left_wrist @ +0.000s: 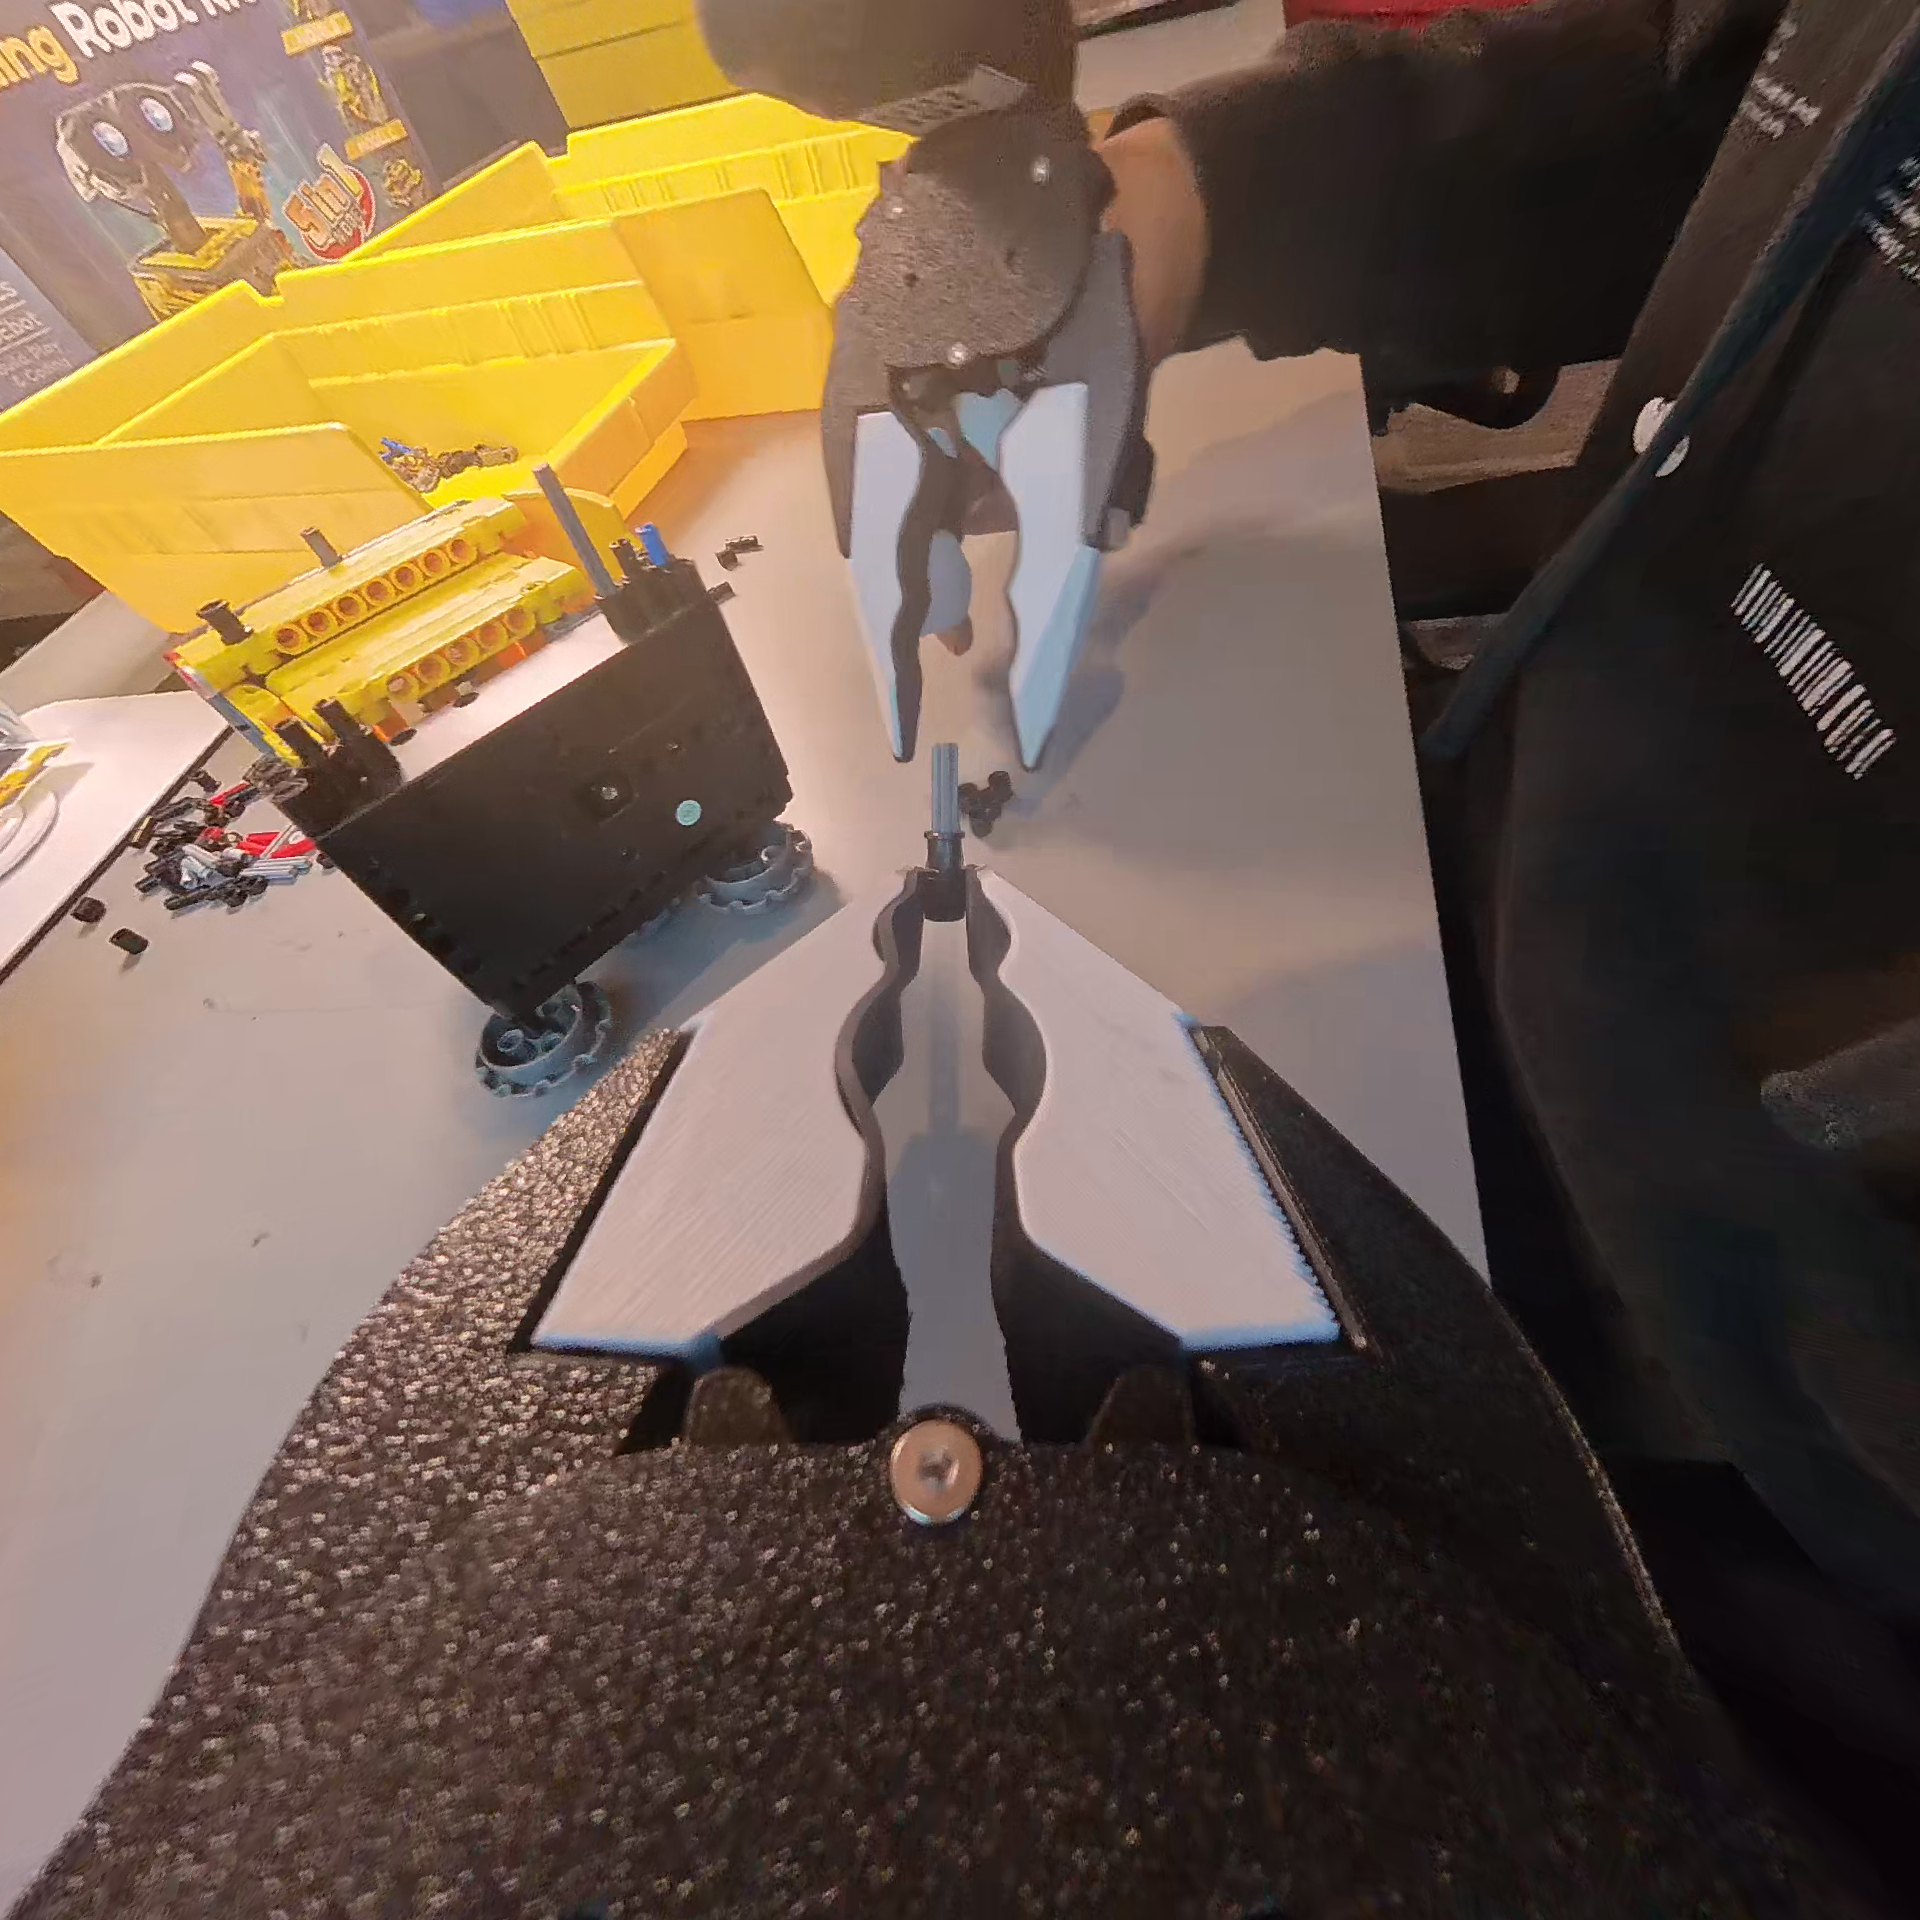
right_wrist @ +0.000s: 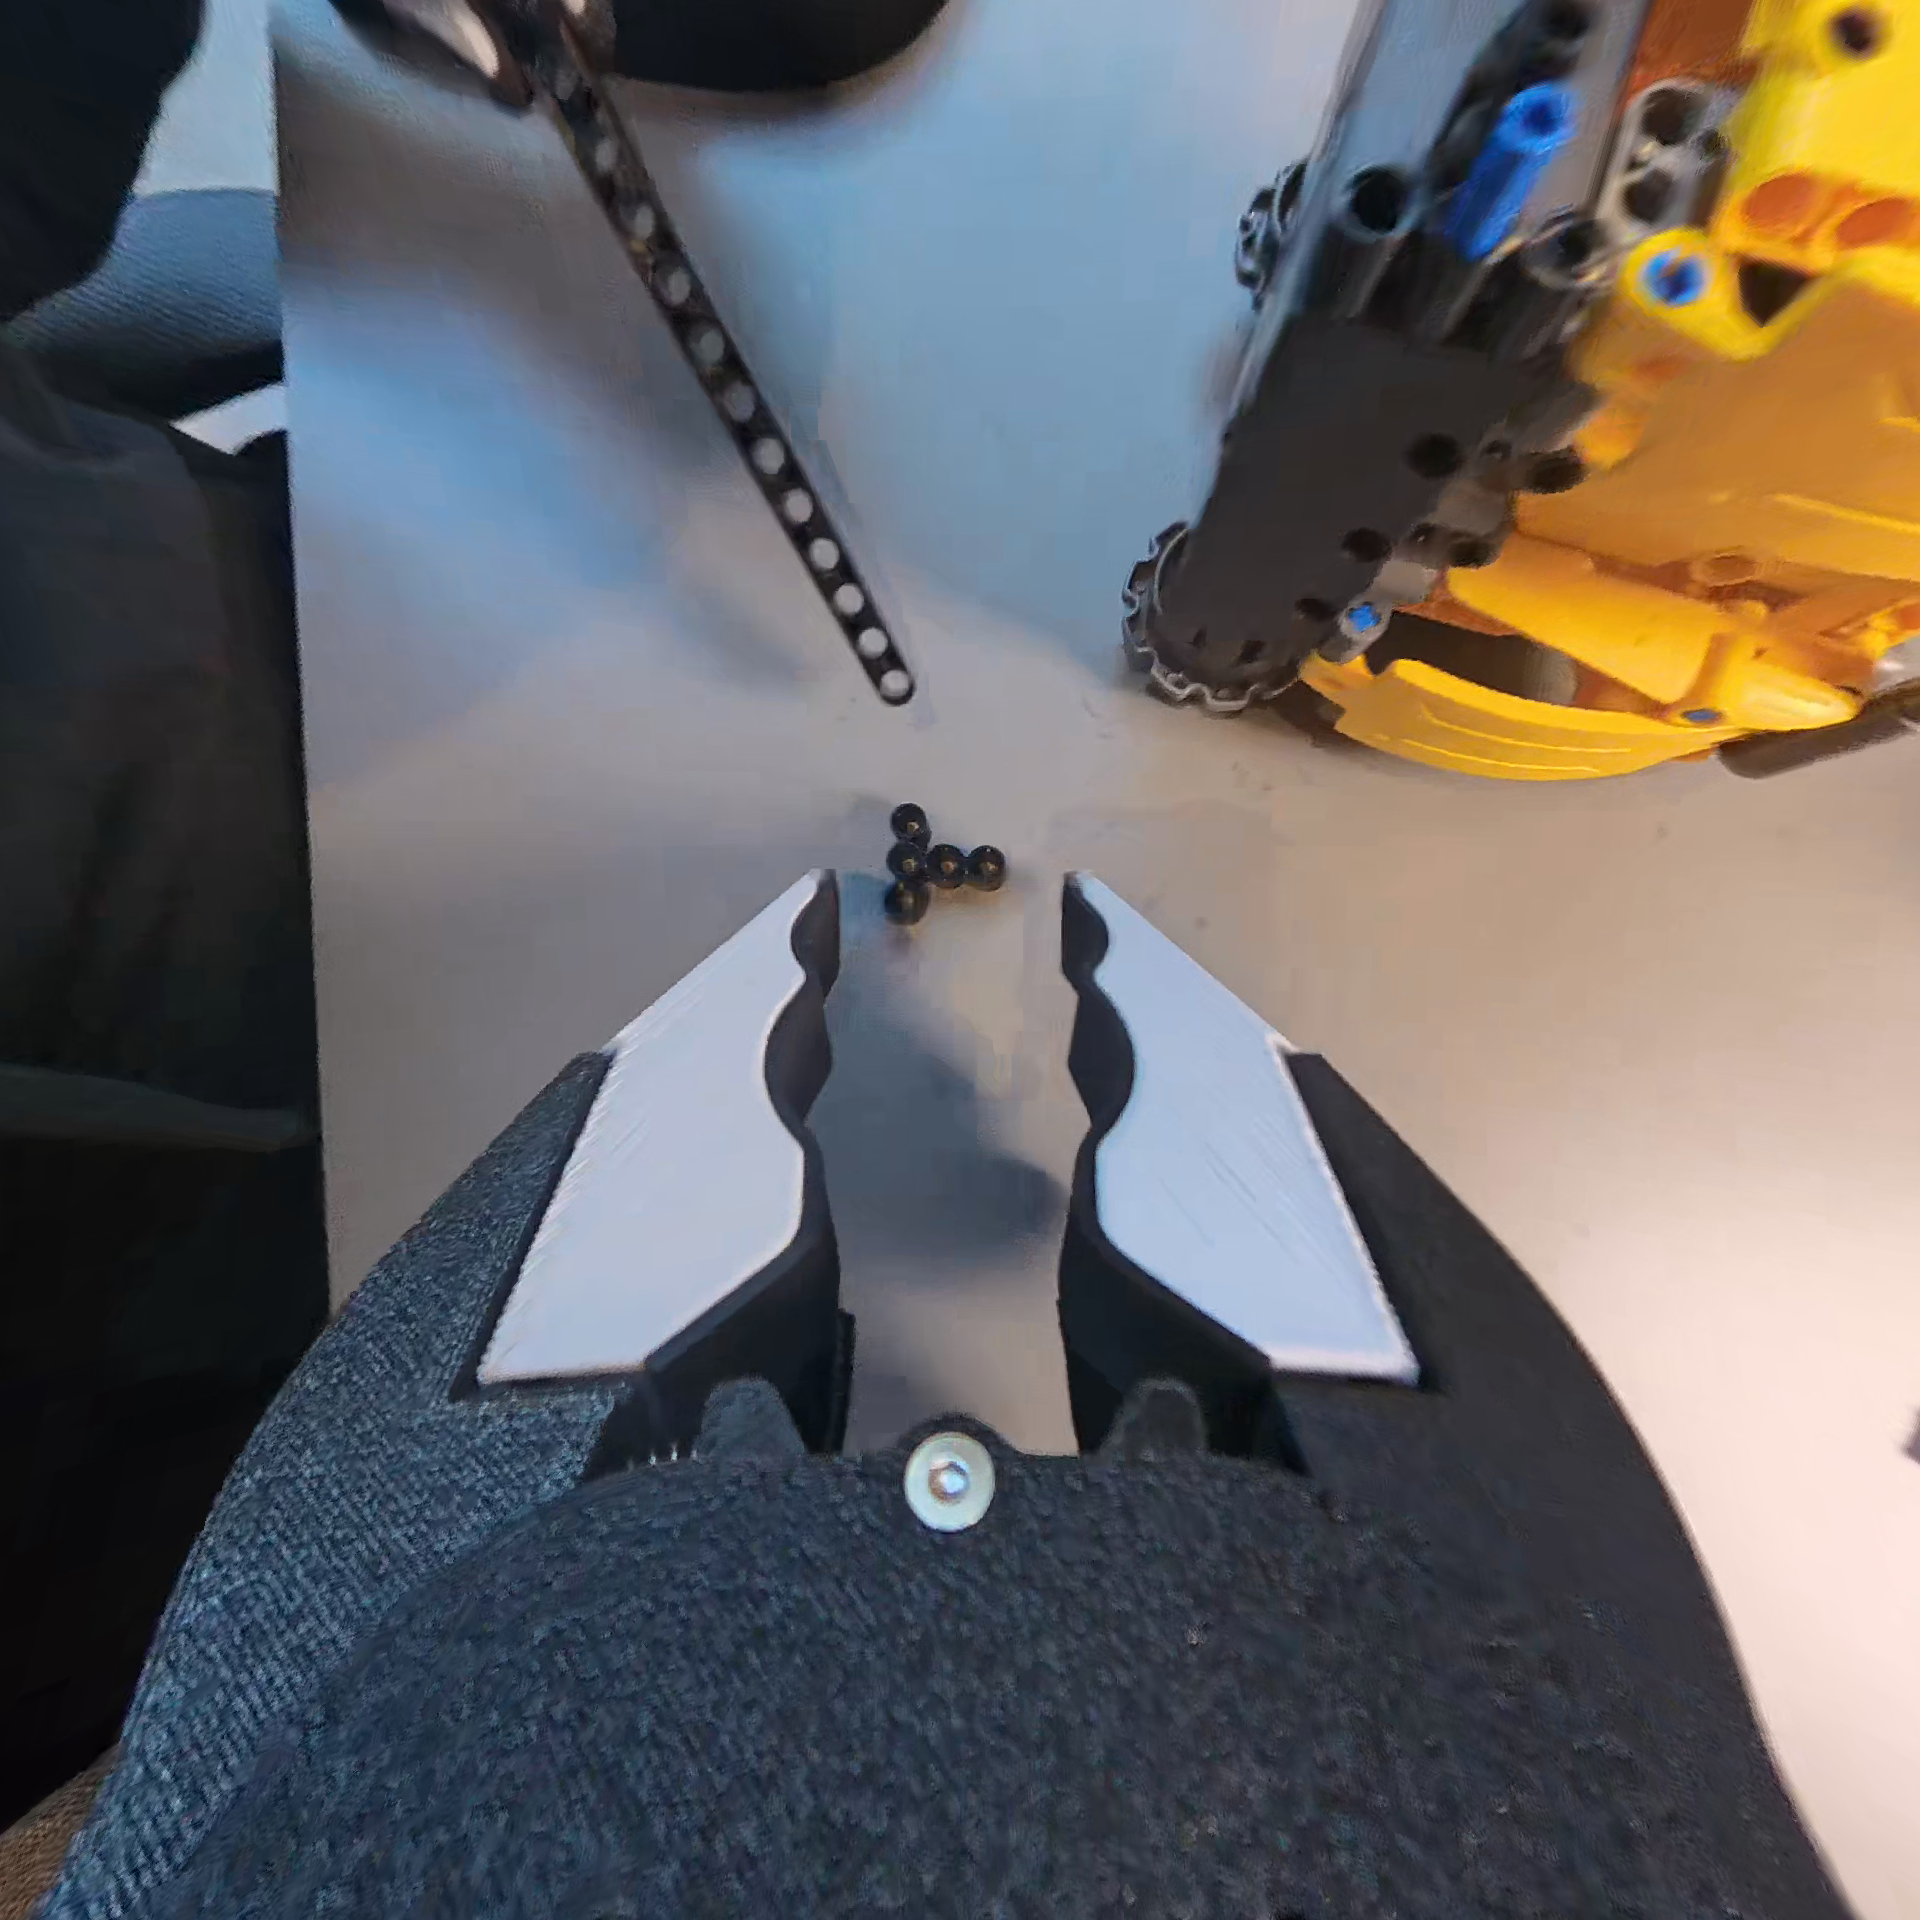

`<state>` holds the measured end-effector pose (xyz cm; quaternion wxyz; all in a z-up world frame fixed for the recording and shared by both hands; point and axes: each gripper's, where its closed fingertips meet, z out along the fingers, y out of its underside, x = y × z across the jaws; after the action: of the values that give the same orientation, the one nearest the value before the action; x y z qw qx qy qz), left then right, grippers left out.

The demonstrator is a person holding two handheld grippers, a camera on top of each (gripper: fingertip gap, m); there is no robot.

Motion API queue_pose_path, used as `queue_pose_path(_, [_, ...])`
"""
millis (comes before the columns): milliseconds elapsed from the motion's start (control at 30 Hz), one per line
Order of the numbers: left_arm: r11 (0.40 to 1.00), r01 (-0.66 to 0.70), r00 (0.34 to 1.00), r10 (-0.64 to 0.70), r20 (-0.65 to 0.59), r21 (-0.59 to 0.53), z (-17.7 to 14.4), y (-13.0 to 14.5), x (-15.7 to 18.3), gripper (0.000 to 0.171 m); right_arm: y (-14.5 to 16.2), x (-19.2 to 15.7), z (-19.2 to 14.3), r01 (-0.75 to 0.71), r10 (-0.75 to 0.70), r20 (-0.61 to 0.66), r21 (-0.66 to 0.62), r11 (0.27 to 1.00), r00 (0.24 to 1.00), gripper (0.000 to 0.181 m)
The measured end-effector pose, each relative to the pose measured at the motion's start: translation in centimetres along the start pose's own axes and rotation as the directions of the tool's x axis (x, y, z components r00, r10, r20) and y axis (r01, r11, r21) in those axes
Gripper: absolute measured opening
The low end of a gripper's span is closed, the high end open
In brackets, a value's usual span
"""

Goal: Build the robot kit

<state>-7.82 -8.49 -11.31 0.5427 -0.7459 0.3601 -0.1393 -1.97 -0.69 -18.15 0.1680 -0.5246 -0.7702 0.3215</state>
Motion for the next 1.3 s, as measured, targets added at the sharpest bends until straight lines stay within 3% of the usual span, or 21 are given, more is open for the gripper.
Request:
queue_pose_path(67, [1.0,-0.002,1.0,0.002,0.003,0.006,0.1,-0.2,-0.4,0.005,0.3,-0.2,0.7,0.009,-0.01,-0.039,-0.018,1.0,0.999,0.043])
queue_pose_path(200, [1.0,-0.008,1.0,0.008,-0.013,0.027,0.4,-0.8,-0.3,0.005,0.0,0.0,0.9,0.079,-0.08,-0.033,-0.017,0.997,0.996,0.023])
queue_pose_path(367, [1.0,0.018,0.999,-0.018,-0.035,-0.014,1.3,0.0,0.2,0.005,0.2,-1.3,0.9,0.243,-0.24,0.107,-0.019,0.97,0.965,0.022])
queue_pose_path(500, [0.999,0.015,0.999,-0.016,-0.034,-0.032,1.9,0.1,0.6,0.005,0.4,-1.2,0.9,0.255,-0.251,0.104,-0.03,0.966,0.962,0.03])
queue_pose_path(733, [0.994,0.051,0.996,-0.043,-0.08,0.093,2.8,-2.0,0.9,0.005,-2.2,-1.2,-1.7,0.178,-0.189,0.038,0.199,0.964,0.981,0.035])
queue_pose_path(933, [0.991,0.071,0.991,-0.057,-0.118,0.117,4.4,-2.5,0.9,0.005,-1.6,-1.6,-2.9,0.232,-0.238,-0.004,0.226,0.946,0.971,0.008])
queue_pose_path(1000, [0.993,0.082,0.988,-0.07,-0.134,0.081,4.9,-2.0,0.9,0.005,-1.0,-1.5,-3.2,0.242,-0.246,-0.008,0.209,0.947,0.969,0.008])
queue_pose_path(1300, [0.959,0.026,0.985,-0.072,-0.156,-0.282,7.5,4.2,2.0,0.005,1.3,-1.3,-2.2,0.261,-0.263,0.01,0.092,0.961,0.965,0.008])
